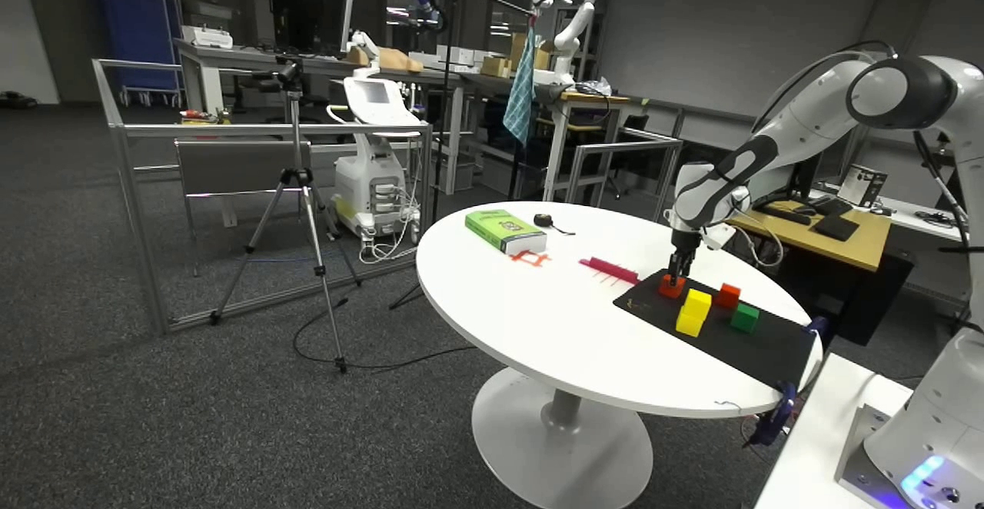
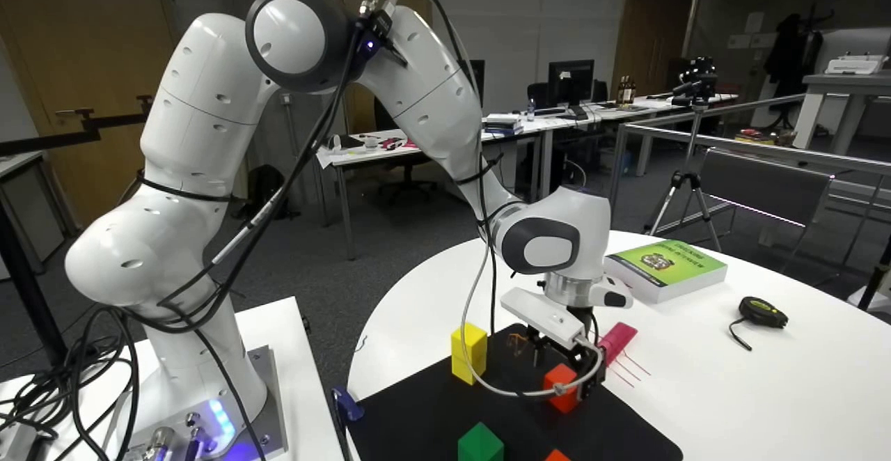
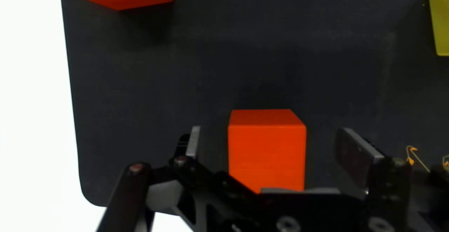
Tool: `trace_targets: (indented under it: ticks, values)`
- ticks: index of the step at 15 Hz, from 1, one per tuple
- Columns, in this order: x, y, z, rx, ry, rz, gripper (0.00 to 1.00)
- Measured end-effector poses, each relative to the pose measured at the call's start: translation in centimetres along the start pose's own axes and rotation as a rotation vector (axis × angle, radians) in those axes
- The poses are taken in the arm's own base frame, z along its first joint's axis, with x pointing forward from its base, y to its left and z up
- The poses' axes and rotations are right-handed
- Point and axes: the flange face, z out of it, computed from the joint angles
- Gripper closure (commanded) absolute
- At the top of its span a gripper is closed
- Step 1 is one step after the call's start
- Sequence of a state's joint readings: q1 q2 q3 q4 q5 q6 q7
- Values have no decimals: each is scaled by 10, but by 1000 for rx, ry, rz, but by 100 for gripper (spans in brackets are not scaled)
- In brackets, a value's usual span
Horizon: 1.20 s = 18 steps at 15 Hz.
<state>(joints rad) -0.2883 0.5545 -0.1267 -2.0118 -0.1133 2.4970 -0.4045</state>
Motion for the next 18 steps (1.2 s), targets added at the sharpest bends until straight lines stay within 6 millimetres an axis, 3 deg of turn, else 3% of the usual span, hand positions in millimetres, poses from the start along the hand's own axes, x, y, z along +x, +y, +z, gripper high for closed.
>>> trace_targets:
  ticks: [2, 3, 4, 6, 10, 15, 18]
  values:
    - [3, 1, 1, -3, 3, -15, 2]
    - [5, 2, 1, -5, 5, -23, 26]
    - [6, 3, 1, -6, 7, -32, 27]
    - [8, 4, 0, -9, 9, -54, 39]
    - [10, 4, 4, -12, 5, -83, 69]
    - [10, 7, 1, -17, 7, -96, 69]
    - [1, 17, -15, -24, 25, -93, 69]
